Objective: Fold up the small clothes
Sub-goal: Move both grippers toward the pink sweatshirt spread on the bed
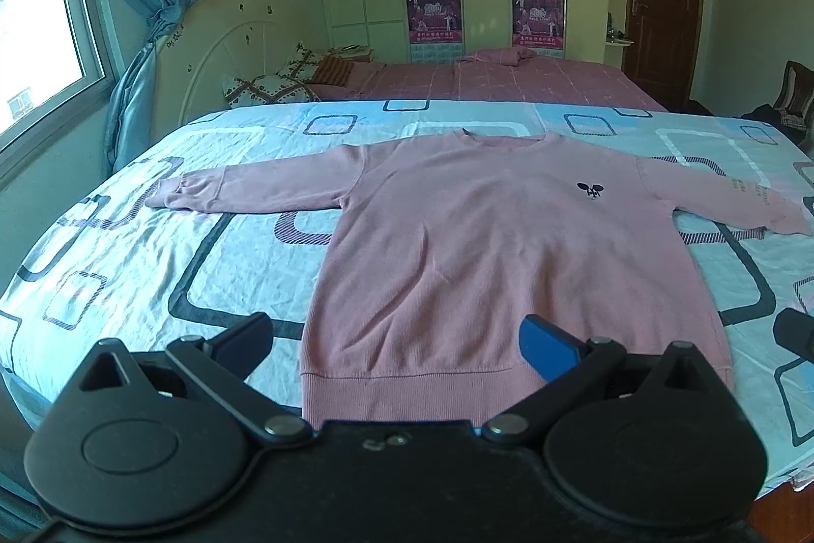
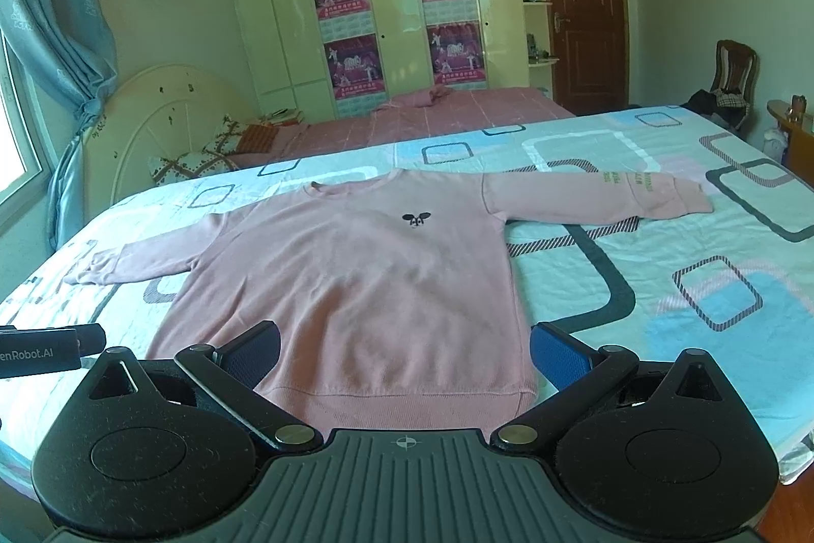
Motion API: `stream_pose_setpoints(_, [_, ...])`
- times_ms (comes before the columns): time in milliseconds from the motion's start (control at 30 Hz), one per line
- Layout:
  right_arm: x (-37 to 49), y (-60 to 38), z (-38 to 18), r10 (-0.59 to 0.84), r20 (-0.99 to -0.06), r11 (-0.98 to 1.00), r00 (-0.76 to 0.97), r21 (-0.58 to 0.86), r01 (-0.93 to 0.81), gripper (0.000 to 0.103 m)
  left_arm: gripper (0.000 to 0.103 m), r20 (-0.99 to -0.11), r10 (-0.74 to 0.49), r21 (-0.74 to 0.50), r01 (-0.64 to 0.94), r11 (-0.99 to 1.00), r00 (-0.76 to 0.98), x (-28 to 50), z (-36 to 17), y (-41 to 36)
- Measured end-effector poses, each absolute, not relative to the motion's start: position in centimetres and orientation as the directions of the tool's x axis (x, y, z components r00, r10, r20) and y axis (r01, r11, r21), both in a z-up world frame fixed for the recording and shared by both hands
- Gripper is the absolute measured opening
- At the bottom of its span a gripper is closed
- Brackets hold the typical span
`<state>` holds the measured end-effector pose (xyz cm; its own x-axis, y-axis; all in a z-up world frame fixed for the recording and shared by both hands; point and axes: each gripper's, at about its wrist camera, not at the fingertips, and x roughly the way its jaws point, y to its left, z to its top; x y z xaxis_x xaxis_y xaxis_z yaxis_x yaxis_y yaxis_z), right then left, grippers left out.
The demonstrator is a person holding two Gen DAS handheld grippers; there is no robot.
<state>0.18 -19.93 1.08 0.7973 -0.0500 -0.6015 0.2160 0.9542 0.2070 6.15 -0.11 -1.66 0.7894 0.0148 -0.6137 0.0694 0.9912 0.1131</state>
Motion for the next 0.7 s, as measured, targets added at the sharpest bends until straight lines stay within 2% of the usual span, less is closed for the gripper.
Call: stream_pose_setpoints(700, [5.0,-20.8,-0.1,-0.079,-0.621,0.942,0.780,0.209,0.263,0.103,0.102,-0.646,0.013,0.111,0.078,0.991,0.764,11.9,-2.3,0.1])
